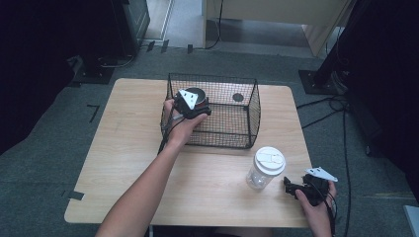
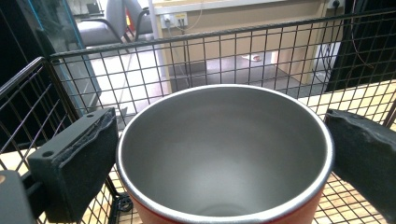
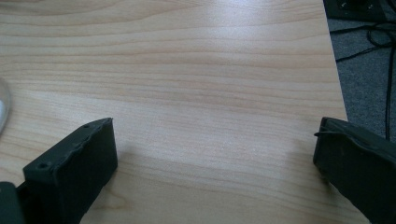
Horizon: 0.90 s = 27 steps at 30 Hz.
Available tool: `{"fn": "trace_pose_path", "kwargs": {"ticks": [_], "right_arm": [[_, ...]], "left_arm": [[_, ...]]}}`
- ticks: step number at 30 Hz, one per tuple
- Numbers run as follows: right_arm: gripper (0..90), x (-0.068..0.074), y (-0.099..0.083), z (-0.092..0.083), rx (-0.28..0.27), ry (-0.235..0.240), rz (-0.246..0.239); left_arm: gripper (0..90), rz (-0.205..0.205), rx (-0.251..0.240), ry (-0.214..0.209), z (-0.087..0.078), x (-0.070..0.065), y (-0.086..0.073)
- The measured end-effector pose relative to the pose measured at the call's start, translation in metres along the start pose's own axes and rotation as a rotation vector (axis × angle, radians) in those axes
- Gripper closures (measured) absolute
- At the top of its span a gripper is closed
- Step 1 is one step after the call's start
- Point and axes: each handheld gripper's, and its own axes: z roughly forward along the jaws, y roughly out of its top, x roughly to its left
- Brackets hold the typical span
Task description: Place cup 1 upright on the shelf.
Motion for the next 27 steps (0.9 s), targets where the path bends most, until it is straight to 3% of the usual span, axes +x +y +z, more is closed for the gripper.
{"fn": "trace_pose_path", "kwargs": {"ticks": [3,9,19,27], "right_arm": [[0.0,0.000,0.000,0.000,0.000,0.000,0.000],[0.0,0.000,0.000,0.000,0.000,0.000,0.000],[0.0,0.000,0.000,0.000,0.000,0.000,0.000],[0.0,0.000,0.000,0.000,0.000,0.000,0.000]], "left_arm": [[0.0,0.013,-0.004,0.006,-0.001,-0.001,0.002],[0.0,-0.001,-0.004,0.015,-0.004,0.000,0.009],[0.0,-0.029,-0.026,-0.018,-0.008,0.001,0.016],[0.0,-0.052,-0.021,0.014,-0.013,0.005,0.030]]}}
